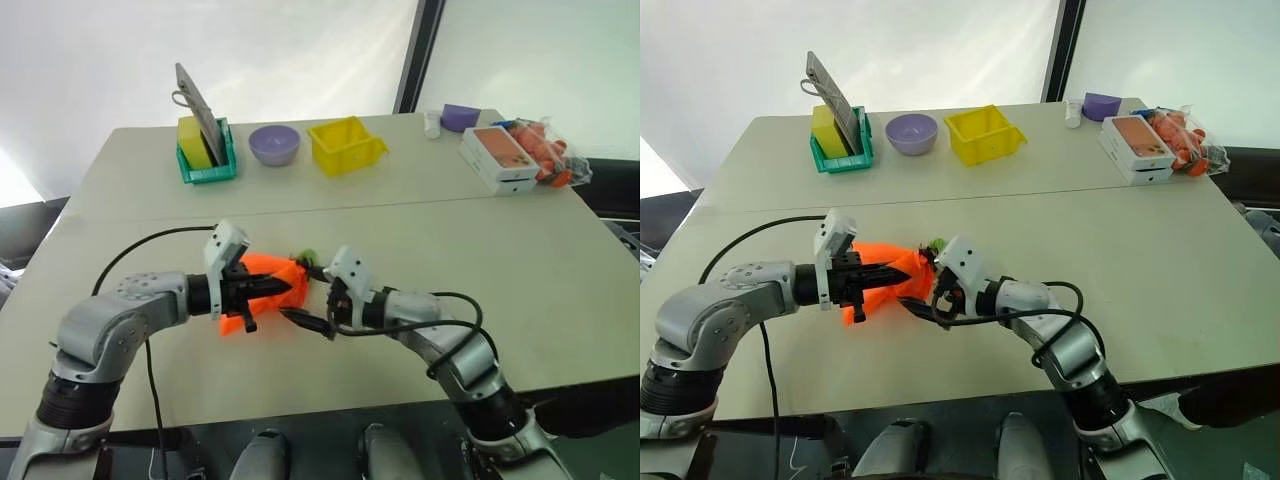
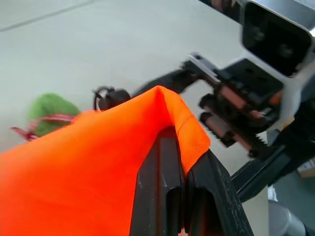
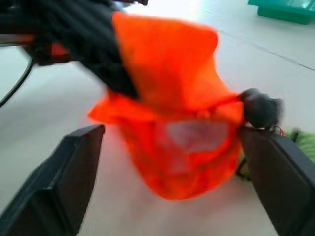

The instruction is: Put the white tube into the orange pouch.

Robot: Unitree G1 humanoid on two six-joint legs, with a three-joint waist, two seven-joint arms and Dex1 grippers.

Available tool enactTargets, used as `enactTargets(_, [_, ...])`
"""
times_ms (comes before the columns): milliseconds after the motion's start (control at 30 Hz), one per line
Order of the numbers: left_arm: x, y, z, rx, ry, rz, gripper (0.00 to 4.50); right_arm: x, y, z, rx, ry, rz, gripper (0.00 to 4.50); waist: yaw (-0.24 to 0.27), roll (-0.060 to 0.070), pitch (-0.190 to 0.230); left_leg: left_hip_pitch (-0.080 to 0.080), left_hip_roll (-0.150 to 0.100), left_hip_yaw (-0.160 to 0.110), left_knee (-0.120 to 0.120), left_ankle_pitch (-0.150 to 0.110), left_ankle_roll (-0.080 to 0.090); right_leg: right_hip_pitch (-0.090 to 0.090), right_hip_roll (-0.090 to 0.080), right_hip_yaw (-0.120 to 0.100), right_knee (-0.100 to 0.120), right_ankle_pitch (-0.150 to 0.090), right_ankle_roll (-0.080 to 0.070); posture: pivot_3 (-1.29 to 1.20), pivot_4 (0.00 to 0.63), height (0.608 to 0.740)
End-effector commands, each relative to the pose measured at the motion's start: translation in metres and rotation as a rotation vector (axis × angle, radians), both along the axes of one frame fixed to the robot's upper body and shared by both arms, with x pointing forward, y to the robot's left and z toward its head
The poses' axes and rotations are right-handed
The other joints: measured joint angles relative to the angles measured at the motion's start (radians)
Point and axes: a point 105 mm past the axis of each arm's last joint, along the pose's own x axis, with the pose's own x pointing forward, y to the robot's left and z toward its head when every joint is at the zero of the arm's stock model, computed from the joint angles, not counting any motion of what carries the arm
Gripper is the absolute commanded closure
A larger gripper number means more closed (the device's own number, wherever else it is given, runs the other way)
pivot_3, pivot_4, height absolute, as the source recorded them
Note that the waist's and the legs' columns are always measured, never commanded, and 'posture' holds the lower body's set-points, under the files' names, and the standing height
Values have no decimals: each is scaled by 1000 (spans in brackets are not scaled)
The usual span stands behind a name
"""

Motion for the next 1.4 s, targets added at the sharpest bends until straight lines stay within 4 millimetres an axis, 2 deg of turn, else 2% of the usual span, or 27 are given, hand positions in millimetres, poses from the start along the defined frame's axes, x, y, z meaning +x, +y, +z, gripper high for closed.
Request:
enactTargets(33, [5,19,7,-15,-24,51,4500,-11,-10,16,36,-37,42,82,-1,0,0,0,0,0,0,0,0,0,0,0,0,0,0,0,150,740])
enactTargets(167, [8,41,4,-3,-6,98,4500,-11,-24,13,18,-26,24,82,-2,0,0,0,0,0,0,0,0,-1,0,0,0,0,0,0,150,740])
enactTargets(267, [7,57,0,28,9,125,4500,-2,-31,12,5,-36,-20,82,-1,0,0,0,0,0,0,0,0,-1,0,0,0,0,0,0,150,740])
enactTargets(467, [-4,83,-18,151,42,132,4500,20,-28,8,-42,-108,-77,82,-3,0,0,0,0,1,-1,0,0,-2,0,0,0,0,-1,0,150,740])
enactTargets(600, [-8,81,-27,191,46,101,4500,35,-23,0,-96,-172,-101,82,1,0,0,-1,1,1,-2,0,0,-2,0,0,0,-1,-3,0,150,740])
enactTargets(733, [-19,67,-35,199,60,26,4500,60,-13,2,-32,-130,-187,82,-3,0,0,-1,0,1,-2,0,0,-2,-1,0,-1,0,-4,0,150,740])
enactTargets(833, [-19,60,-30,128,67,27,3720,71,-6,1,6,-72,-228,0,-2,0,0,0,1,1,-3,0,0,-3,0,0,1,1,-7,0,150,740])
enactTargets(1000, [-16,57,-26,126,-2,42,1352,91,1,-10,22,25,-325,0,-3,0,0,0,1,0,-3,0,0,-3,0,0,1,2,-7,0,150,740])
enactTargets(1200, [-18,61,-22,115,-25,51,1352,104,3,-29,-23,98,-397,0,-6,0,0,0,1,0,-3,0,0,-3,0,0,2,2,-7,0,150,740])
enactTargets(1300, [-16,66,-19,104,-35,82,1297,103,3,-33,-22,104,-394,888,-7,1,0,0,1,0,-3,0,0,-3,0,0,2,2,-7,0,150,740])
enactTargets(1400, [-13,71,-12,78,-47,119,1297,98,-2,-35,-28,90,-385,2425,-7,1,0,1,1,0,-3,0,0,-3,0,0,2,2,-7,0,150,740])
